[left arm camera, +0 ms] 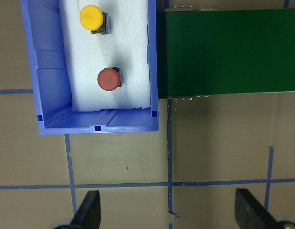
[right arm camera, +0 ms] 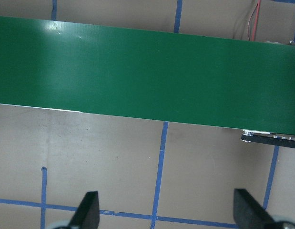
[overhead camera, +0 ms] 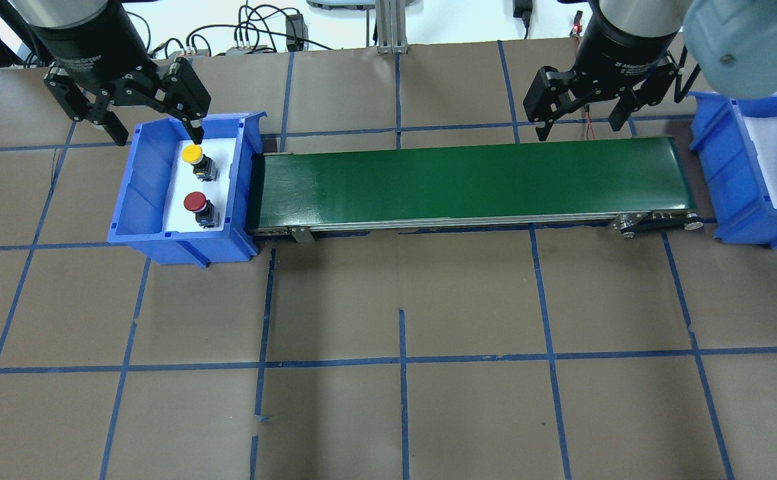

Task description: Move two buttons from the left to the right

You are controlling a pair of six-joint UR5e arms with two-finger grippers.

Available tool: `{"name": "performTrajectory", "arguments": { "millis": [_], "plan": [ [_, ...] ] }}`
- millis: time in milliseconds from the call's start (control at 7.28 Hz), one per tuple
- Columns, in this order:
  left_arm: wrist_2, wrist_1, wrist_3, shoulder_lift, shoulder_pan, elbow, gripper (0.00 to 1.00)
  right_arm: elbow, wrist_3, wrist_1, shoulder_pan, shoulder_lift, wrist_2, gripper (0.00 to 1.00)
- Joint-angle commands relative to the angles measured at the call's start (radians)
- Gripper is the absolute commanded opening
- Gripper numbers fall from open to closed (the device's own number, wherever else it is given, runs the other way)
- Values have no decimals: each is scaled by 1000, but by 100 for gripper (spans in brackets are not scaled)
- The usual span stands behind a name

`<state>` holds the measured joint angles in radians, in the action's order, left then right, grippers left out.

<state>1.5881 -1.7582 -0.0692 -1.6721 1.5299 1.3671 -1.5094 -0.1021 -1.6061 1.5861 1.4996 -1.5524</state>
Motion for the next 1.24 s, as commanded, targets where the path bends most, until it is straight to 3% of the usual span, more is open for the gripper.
{"name": "performTrajectory", "arguments": {
  "millis": [0,549,1099],
  "plan": [
    [0,-1,-1,-8,3,-3,100,0,1,0,0,-1,0,100],
    [10,89,-7,-67,-17,-6,100,0,1,0,0,-1,0,100],
    [20,173,-218,-176,-149,20,100,0,1,0,0,-2,0,100]
  ]
}}
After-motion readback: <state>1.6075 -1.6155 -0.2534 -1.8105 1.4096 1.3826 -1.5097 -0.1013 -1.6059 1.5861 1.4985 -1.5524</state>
